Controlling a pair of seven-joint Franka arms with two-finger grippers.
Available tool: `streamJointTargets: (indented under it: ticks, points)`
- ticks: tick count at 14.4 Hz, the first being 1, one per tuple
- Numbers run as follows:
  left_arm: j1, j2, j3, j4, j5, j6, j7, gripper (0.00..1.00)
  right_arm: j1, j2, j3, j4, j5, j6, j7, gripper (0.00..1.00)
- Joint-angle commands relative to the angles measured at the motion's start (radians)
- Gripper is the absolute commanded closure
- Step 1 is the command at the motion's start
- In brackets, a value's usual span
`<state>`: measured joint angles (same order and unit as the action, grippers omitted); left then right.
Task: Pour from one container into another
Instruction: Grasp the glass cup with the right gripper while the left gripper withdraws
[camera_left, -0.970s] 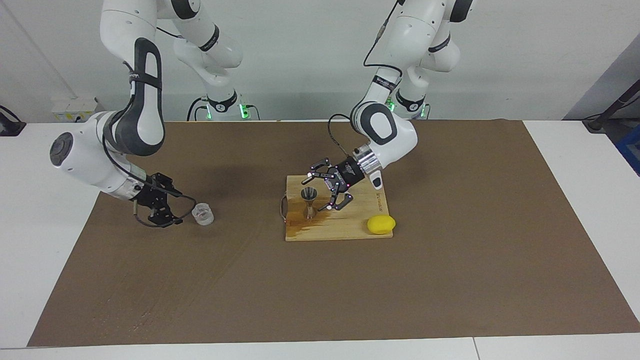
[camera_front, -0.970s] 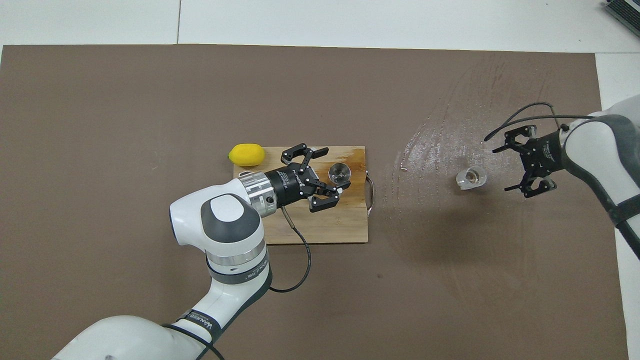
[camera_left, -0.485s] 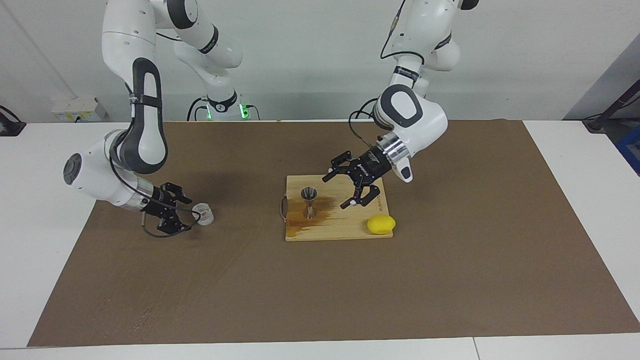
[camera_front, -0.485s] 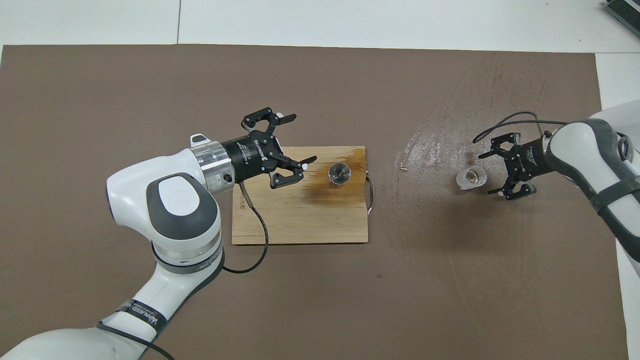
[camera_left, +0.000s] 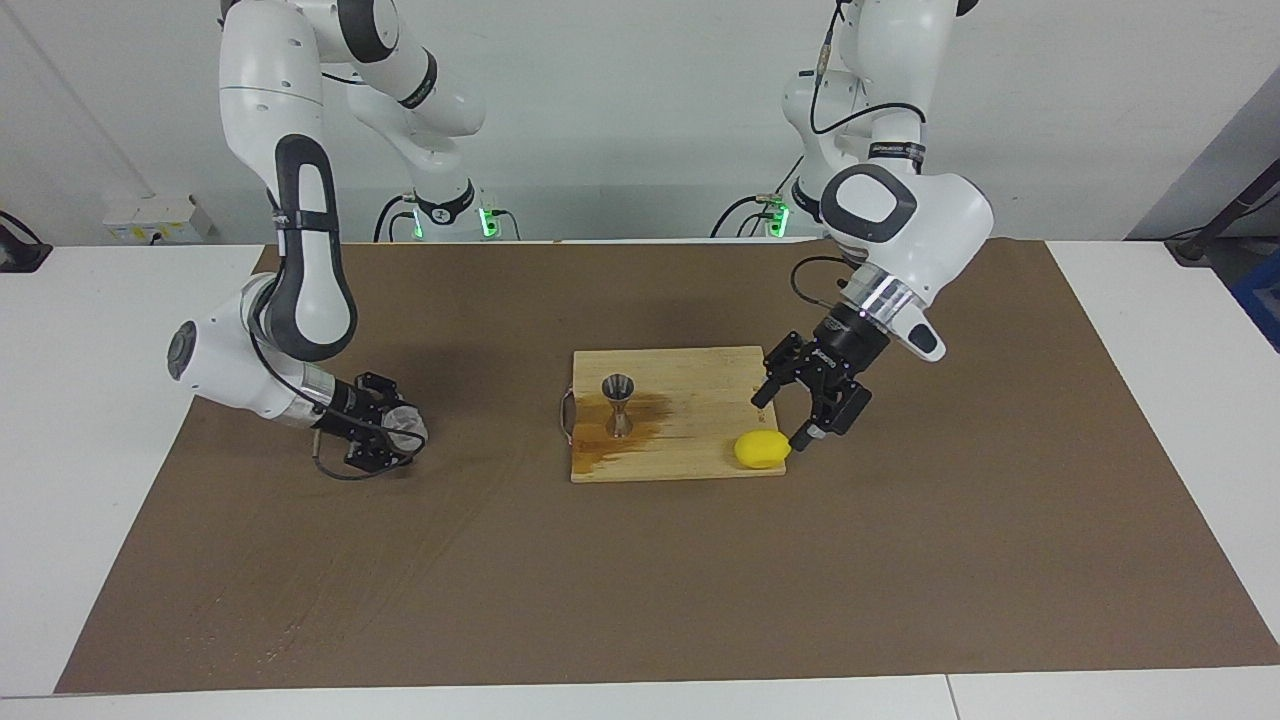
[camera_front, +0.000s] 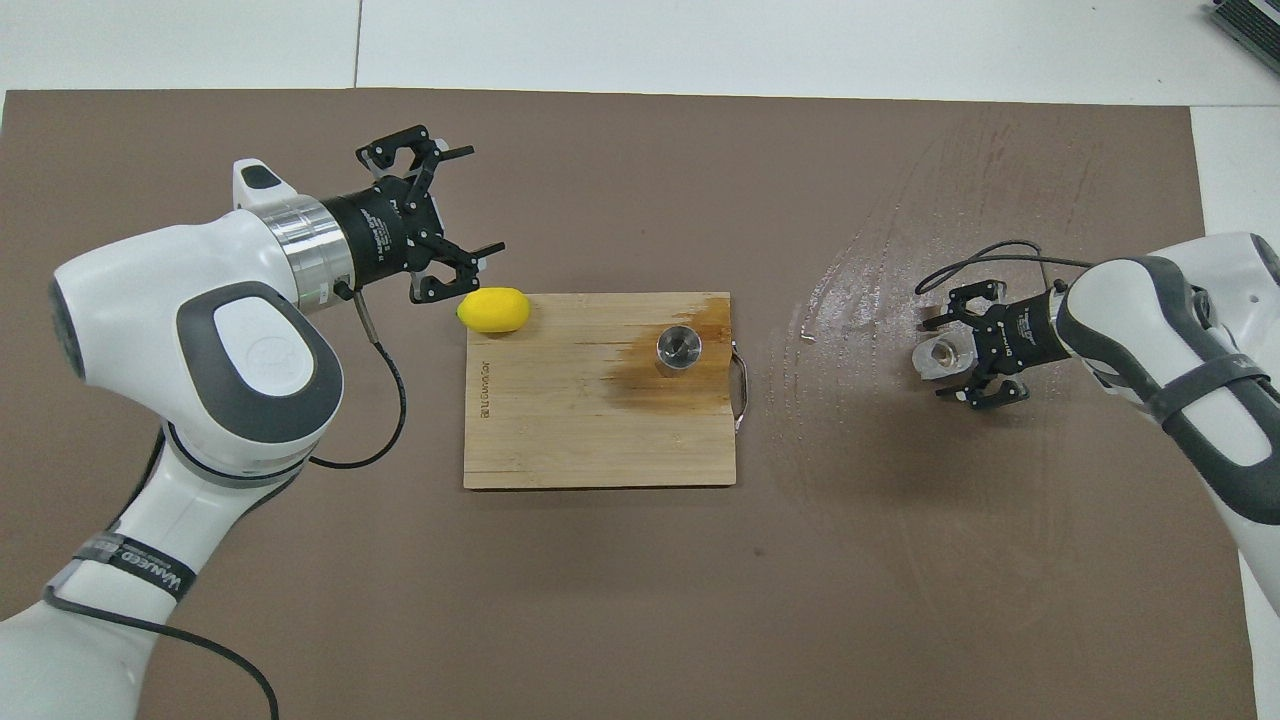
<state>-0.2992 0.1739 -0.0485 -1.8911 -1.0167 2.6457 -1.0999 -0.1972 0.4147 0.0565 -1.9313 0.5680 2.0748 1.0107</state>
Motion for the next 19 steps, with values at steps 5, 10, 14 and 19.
streamJointTargets:
  ticks: [5, 10, 14, 19]
  points:
    - [0.138, 0.004, -0.01, 0.04, 0.582, 0.146, -0.002, 0.0, -0.004, -0.031, 0.003, -0.026, 0.029, 0.007, -0.087, 1.0]
    - [0.183, -0.056, -0.014, 0.038, 1.017, -0.111, 0.024, 0.0, 0.05, -0.103, 0.008, -0.009, 0.027, 0.011, 0.035, 1.0]
    - [0.184, -0.125, -0.014, 0.037, 1.096, -0.392, 0.286, 0.0, 0.166, -0.111, 0.005, 0.054, 0.009, 0.042, 0.244, 1.0]
    - [0.221, -0.186, -0.008, 0.055, 1.089, -0.64, 0.76, 0.0, 0.318, -0.103, 0.0, 0.121, -0.083, 0.1, 0.458, 1.0]
